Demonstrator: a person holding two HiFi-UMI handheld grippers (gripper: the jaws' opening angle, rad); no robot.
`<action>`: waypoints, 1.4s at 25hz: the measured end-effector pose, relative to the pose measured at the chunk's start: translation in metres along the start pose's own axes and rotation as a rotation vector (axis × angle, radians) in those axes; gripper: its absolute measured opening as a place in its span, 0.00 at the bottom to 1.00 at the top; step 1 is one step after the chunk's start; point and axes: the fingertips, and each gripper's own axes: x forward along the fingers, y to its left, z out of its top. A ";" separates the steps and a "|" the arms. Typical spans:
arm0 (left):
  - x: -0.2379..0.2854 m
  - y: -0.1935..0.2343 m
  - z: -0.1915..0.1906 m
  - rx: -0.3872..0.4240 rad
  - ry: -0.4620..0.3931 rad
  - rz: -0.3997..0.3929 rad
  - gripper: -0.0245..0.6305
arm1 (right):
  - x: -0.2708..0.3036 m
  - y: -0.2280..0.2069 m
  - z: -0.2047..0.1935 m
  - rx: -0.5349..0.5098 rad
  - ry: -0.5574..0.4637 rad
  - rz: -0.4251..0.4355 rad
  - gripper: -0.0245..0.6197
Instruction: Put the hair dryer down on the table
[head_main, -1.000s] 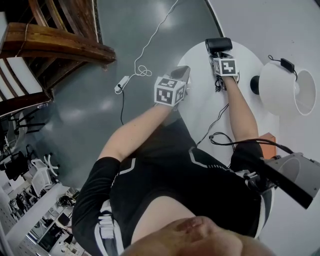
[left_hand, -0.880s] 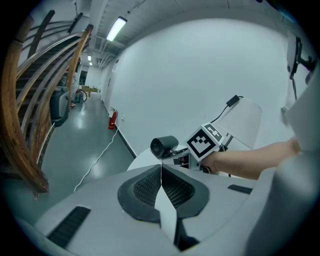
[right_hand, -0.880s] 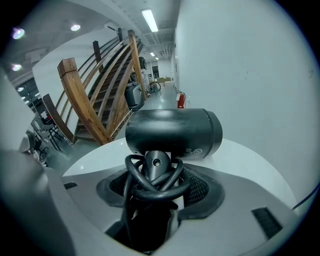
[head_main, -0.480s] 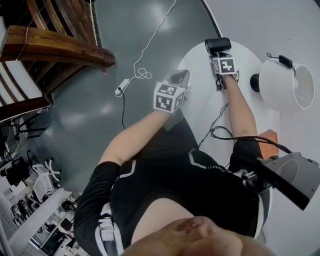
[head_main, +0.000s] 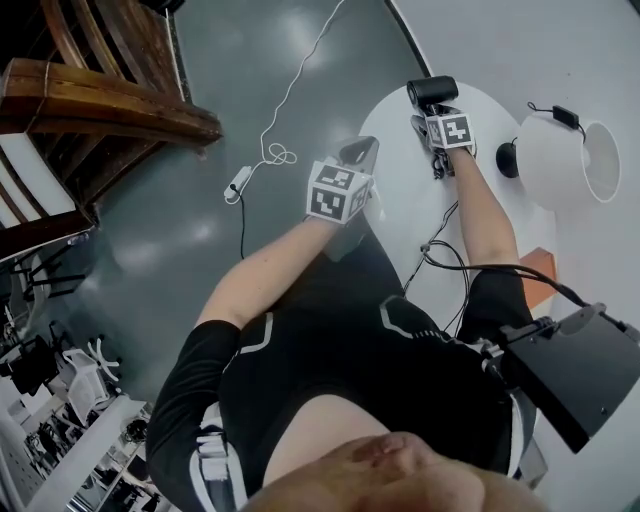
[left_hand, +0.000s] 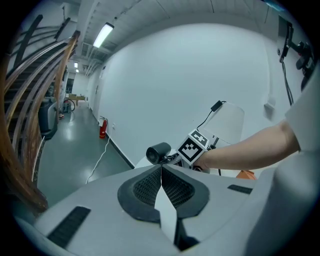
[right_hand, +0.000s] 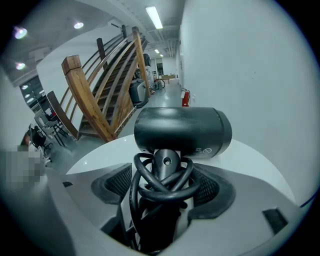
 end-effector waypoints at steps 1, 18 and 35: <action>-0.002 0.000 0.002 0.012 -0.001 -0.008 0.09 | -0.002 0.002 -0.001 -0.004 0.006 -0.004 0.57; -0.018 -0.025 0.025 0.161 -0.034 -0.224 0.09 | -0.122 0.022 0.020 0.077 -0.269 -0.221 0.57; -0.037 -0.087 0.085 0.296 -0.141 -0.452 0.08 | -0.300 0.080 0.055 0.188 -0.671 -0.451 0.24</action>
